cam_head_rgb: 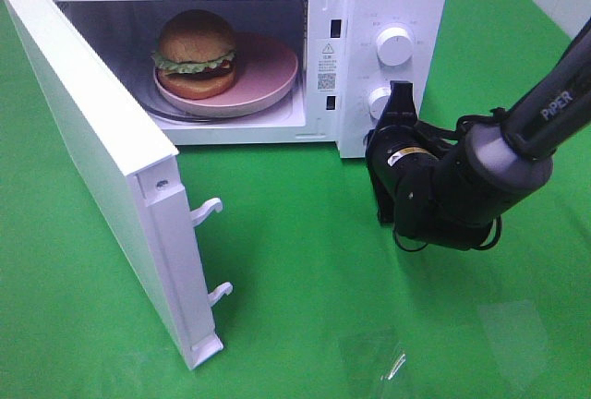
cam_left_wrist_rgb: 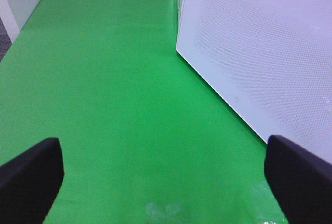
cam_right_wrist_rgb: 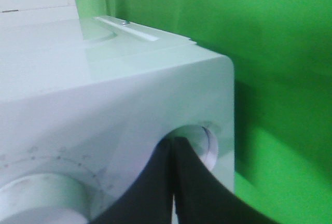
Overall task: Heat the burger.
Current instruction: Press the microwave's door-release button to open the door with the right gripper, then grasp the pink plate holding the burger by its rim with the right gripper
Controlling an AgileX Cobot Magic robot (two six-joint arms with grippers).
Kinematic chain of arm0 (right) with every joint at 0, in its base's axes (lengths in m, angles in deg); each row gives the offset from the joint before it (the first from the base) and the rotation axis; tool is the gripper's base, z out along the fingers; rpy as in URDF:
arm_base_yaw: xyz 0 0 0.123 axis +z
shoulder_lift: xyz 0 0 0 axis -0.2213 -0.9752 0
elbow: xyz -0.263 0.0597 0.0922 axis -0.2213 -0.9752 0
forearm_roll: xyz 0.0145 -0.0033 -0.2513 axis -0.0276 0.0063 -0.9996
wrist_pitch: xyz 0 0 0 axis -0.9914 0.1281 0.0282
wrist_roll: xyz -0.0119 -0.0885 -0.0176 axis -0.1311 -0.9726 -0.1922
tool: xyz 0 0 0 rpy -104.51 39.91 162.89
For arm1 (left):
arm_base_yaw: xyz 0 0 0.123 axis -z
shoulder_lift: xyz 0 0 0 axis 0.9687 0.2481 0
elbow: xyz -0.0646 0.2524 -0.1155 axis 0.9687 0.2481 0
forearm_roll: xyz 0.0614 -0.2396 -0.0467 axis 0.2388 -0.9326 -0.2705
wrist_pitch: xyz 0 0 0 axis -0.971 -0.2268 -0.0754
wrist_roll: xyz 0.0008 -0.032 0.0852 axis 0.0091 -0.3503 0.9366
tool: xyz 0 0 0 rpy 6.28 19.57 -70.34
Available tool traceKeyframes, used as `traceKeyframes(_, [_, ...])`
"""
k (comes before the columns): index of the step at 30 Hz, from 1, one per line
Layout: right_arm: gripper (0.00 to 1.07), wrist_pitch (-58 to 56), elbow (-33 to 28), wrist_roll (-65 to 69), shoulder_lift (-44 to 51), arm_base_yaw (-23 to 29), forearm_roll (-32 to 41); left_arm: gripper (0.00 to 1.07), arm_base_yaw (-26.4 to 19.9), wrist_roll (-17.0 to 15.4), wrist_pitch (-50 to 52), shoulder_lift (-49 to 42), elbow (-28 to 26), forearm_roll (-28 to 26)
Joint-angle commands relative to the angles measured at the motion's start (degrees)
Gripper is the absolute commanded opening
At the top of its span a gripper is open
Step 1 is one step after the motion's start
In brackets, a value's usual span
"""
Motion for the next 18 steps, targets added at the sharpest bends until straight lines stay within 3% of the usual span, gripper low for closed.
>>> traceKeyframes(1, [0.0, 3.7, -0.1, 0.1, 2.6, -0.5, -2.3, 1.0, -0.1, 0.2, 0.8, -1.0, -0.1, -0.1])
traceKeyframes(5, [0.0, -2.4, -6.0, -2.2, 6.8, -0.5, -5.6, 1.0, -0.1, 0.2, 0.8, -1.0, -0.1, -0.1])
traceKeyframes(10, [0.0, -6.6, -8.5, -6.2, 9.1, -0.5, -6.6, 1.0, -0.1, 0.2, 0.8, -1.0, -0.1, -0.1])
traceKeyframes(18, [0.0, -18.3, -13.9, -27.0, 19.5, -0.5, -9.9, 1.0, -0.1, 0.2, 0.8, -1.0, -0.1, -0.1])
